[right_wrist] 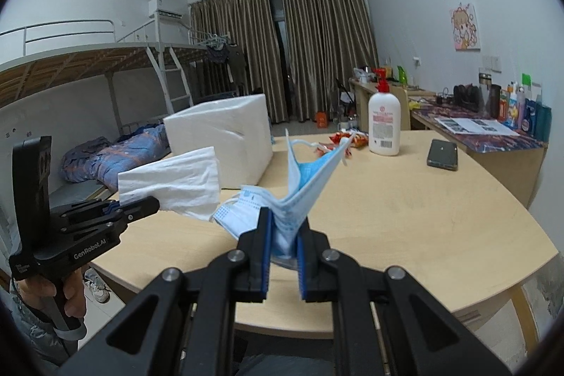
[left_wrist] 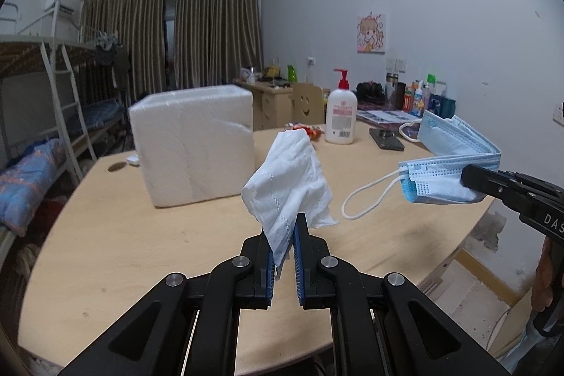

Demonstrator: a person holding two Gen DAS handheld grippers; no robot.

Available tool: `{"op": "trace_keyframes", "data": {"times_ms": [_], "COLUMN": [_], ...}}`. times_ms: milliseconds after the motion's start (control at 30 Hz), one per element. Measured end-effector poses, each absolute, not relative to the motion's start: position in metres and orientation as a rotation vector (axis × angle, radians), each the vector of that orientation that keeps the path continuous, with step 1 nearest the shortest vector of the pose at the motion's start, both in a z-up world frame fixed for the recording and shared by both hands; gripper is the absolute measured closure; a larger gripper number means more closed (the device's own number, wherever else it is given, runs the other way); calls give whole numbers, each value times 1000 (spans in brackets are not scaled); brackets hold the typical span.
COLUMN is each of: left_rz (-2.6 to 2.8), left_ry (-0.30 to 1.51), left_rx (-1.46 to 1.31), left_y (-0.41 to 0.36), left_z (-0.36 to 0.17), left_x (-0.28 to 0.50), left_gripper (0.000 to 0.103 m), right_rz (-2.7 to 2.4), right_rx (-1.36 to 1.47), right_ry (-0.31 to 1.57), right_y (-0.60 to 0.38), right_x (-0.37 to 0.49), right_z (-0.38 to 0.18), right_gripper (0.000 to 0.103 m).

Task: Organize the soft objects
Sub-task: 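Carry the napkin with the left tool while the right tool carries the mask over the foam box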

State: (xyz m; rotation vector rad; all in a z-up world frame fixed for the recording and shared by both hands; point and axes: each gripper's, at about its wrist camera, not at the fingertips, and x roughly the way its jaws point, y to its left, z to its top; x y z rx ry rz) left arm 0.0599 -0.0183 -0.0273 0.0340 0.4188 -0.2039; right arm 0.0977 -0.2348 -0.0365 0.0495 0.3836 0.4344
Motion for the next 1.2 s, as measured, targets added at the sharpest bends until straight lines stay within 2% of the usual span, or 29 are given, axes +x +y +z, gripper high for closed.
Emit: {"op": "trace_keyframes", "data": {"times_ms": [667, 1200], "left_rz": [-110, -6], "left_ry": [223, 133], "left_rx": [100, 108], "left_y": [-13, 0], "left_z": [22, 48], "left_x": [-30, -60], "left_gripper": [93, 93], "right_rz": [498, 530], "right_rx": [34, -3], "right_ry": [219, 140], "right_y": [-234, -207], "right_x": [45, 40], "right_z": [-2, 15], "right_gripper": [88, 88]}}
